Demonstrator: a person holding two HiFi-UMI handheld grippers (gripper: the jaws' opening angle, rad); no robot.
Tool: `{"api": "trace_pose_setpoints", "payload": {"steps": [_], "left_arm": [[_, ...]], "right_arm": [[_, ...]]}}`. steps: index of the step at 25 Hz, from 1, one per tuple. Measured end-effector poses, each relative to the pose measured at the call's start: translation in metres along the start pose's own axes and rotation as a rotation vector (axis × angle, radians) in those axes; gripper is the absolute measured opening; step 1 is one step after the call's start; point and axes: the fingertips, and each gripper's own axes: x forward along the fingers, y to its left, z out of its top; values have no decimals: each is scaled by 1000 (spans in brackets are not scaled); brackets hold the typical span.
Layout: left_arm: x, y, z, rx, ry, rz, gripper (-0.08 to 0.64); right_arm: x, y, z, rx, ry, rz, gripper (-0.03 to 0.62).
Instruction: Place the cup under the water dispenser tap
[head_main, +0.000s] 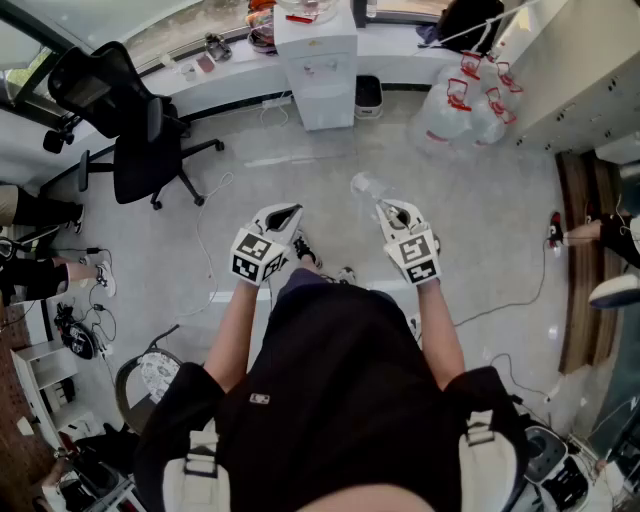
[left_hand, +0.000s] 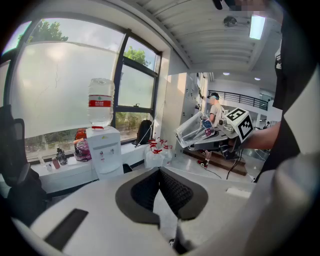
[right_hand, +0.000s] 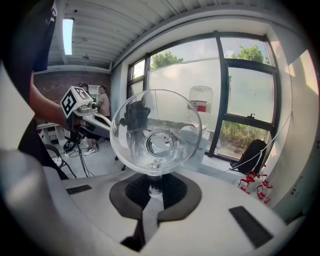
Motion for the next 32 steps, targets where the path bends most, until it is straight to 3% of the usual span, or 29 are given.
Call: {"api": "trace_pose_setpoints", "payload": {"steps": [19, 32], "left_arm": [[-3, 4, -8, -26, -3, -10, 0], [19, 43, 5, -37, -2, -54, 0]], "right_arm": [[4, 11, 7, -5, 12, -4, -3], [34, -2, 21, 4, 60, -20, -3]]}}
